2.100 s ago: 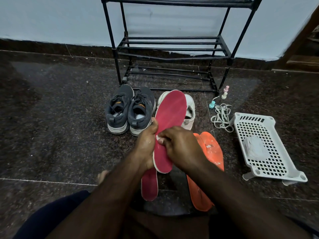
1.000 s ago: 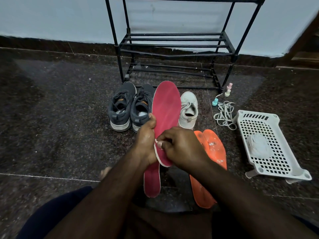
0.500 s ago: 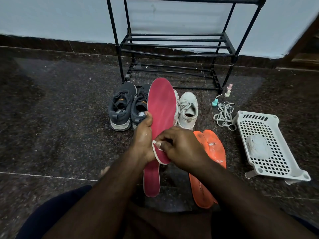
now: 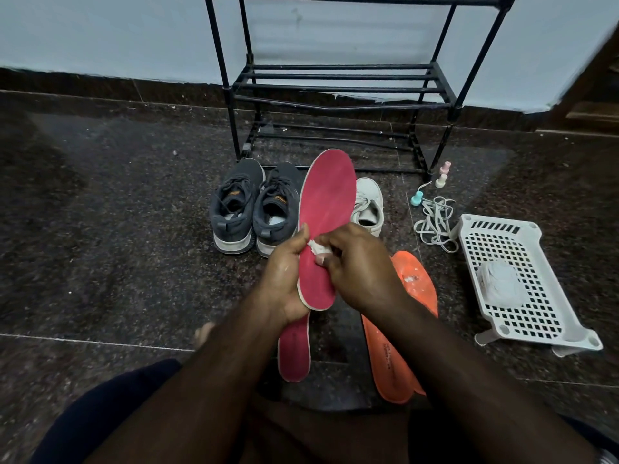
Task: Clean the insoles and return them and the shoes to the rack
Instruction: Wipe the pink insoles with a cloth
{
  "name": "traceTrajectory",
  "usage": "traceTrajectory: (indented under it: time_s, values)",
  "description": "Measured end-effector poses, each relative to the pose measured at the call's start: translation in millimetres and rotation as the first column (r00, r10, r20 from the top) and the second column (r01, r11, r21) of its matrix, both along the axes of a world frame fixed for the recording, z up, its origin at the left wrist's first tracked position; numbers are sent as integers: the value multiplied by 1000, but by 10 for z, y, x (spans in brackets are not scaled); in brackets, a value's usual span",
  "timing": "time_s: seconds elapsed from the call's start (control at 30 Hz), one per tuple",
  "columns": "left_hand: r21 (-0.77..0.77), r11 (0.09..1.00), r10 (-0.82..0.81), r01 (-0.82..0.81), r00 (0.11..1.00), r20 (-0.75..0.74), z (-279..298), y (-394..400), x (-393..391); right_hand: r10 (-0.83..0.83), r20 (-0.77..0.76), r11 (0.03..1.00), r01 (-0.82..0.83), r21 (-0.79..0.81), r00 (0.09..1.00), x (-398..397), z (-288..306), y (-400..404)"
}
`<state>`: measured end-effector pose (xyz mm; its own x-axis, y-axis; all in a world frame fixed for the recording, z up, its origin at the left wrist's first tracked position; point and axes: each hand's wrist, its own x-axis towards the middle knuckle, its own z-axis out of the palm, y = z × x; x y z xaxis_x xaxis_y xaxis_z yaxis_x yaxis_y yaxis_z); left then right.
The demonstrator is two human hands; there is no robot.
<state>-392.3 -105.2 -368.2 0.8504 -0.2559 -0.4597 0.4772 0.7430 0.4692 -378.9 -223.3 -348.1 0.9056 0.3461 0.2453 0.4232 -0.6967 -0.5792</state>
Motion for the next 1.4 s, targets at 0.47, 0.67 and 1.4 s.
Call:
traceTrajectory:
  time_s: [0.47, 0.67, 1.4]
  values:
    - [12, 1000, 21, -20, 1000, -18, -18, -12, -2, -14, 105, 999, 19, -49, 994, -57, -80, 67]
    - [110, 988, 118, -111, 991, -58, 1, 132, 121, 129, -99, 992, -129, 14, 987, -334, -117, 89]
    - [180, 976, 111, -126, 989, 94, -37, -98, -10, -111, 254, 992, 123, -33, 961, 134, -94, -72]
